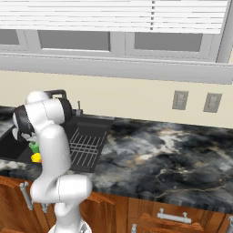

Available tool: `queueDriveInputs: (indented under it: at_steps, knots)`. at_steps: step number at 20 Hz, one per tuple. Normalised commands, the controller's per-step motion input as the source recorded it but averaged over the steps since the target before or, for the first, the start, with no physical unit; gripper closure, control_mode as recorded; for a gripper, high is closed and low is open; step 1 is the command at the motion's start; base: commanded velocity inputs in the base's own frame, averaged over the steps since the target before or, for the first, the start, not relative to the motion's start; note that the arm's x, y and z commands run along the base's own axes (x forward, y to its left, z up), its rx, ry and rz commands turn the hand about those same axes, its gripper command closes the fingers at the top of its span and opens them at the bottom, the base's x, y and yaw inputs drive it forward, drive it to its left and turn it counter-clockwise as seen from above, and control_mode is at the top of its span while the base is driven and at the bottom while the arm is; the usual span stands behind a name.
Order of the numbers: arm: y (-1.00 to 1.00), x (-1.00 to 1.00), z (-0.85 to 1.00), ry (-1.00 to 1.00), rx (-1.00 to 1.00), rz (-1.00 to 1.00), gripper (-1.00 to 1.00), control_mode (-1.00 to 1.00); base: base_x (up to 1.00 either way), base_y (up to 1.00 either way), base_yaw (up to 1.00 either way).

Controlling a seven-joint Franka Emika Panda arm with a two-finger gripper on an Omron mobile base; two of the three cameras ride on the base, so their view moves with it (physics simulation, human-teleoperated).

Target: Pick the cup and cup and place them in the sink. Then turn on the water.

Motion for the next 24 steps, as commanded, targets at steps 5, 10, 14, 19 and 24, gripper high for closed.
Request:
queueDriveInputs:
  at_steps: [5,10,14,19,24]
  knots:
    - [-0.22,-0.09,0.19,-0.09,0.00,0.00,-1.00,-1.00,0.00,0.00,0.00]
    - [-0.21,-0.03,0.19,-0.11,0.00,0.00,-1.00,-1.00,0.00,0.00,0.00]
    - [-0.13,0.00,0.28,-0.11,0.00,0.00,-1.00,-1.00,0.00,0.00,0.00]
    - [-0.15,0.00,0.32,-0.12,0.00,0.00,-1.00,-1.00,0.00,0.00,0.00]
    - [-0.18,0.00,0.36,-0.10,0.00,0.00,-1.00,-1.00,0.00,0.00,0.00]
